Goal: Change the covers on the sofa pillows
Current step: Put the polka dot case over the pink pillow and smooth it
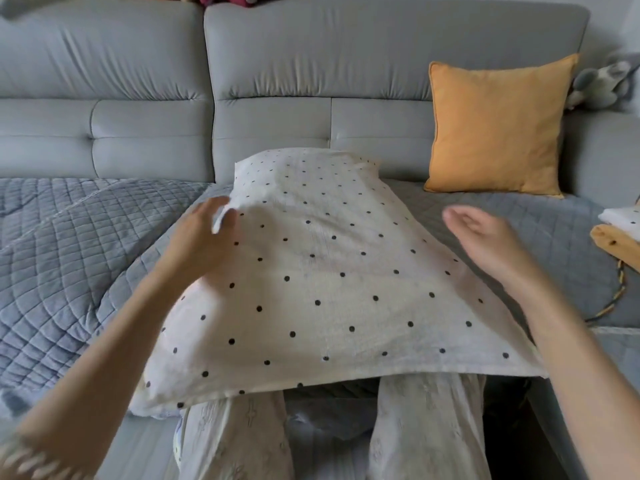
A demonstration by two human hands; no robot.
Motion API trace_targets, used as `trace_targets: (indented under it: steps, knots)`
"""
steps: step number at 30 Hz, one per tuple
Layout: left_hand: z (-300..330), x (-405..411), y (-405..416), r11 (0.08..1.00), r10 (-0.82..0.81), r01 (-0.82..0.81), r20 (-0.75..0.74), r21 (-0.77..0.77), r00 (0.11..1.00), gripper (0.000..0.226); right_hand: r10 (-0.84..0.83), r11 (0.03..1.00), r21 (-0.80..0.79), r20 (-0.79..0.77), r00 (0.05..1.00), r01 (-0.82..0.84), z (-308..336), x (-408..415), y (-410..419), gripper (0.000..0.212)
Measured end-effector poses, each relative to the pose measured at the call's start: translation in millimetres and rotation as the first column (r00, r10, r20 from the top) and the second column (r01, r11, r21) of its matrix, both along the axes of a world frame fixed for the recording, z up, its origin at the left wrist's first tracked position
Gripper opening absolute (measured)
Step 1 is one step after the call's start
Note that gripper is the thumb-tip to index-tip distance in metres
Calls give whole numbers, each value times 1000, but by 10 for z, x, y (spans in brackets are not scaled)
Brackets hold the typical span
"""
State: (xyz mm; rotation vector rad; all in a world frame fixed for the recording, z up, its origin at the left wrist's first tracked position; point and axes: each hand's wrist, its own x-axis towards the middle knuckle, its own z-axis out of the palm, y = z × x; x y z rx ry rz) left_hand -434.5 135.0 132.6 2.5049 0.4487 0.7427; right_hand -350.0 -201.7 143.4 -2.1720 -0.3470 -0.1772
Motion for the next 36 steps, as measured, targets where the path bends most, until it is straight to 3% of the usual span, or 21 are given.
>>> trace_targets:
  steps: [3,6,8,9,10,12,14,15,17,19,21,22,24,26,27,29,31,33,36]
  knots:
    - [99,500,-170,972,-150,152,-24,177,988,45,168,982,-103,91,982,-159,252,383,562,47]
    - [-4,874,-226,927,-183,241,-218,286,959,48,319,915,-304,143,937,-265,214,740,1049,52]
    - [-155,1023,-79,926,-191,305,-419,224,888,58,438,740,-587,50,898,-328,-89,974,1164,57]
    - [-236,1074,58,936,-206,313,-470,161,858,65,460,660,-666,-7,888,-347,-262,1099,1129,60]
    - [-314,1095,225,951,-218,297,-498,84,839,67,450,644,-677,-42,892,-356,-393,1204,1055,64]
    - [-442,1076,534,971,-240,210,-550,-117,800,59,352,736,-598,-61,934,-316,-565,1418,847,74]
    - [-520,1074,799,939,-270,66,-603,-338,750,59,178,832,-497,-183,967,-247,-610,1613,691,72]
    - [-486,1106,866,931,-246,11,-606,-364,757,60,84,865,-460,-258,962,-199,-586,1709,641,74]
    - [-433,1311,1038,907,-134,-91,-486,-411,864,76,-50,914,-394,-356,933,-102,-521,1850,634,86]
    - [-302,1515,1052,832,-133,-134,-427,-539,894,89,-43,976,-207,-481,876,-65,-396,1910,751,84]
    - [-176,1647,864,686,-231,-161,-422,-710,877,99,73,997,62,-619,782,-44,-288,1941,924,77]
    - [-164,1697,806,667,-260,-159,-427,-728,866,107,117,990,135,-640,759,-39,-266,1955,1016,76]
    - [-134,1810,722,725,-189,-145,-396,-674,899,105,101,987,159,-650,753,6,-145,2039,1151,57]
    - [46,1875,660,787,-109,-125,-336,-604,936,103,50,991,129,-604,795,35,162,2183,1250,37]
    - [196,1874,632,764,-112,-98,-280,-638,954,106,17,995,92,-553,833,41,363,2298,1288,34]
    - [502,1850,549,693,-130,-25,-159,-721,979,104,-47,999,-14,-378,924,46,832,2523,1365,39]
    - [705,1760,428,689,-169,33,-116,-724,979,85,-47,996,-89,-196,980,30,1278,2725,1450,44]
    - [771,1655,310,742,-243,69,-172,-667,955,55,19,992,-122,-81,997,-29,1563,2914,1538,40]
    - [815,1436,178,781,-451,182,-338,-597,826,35,95,947,-317,99,991,-59,1524,3074,1692,49]
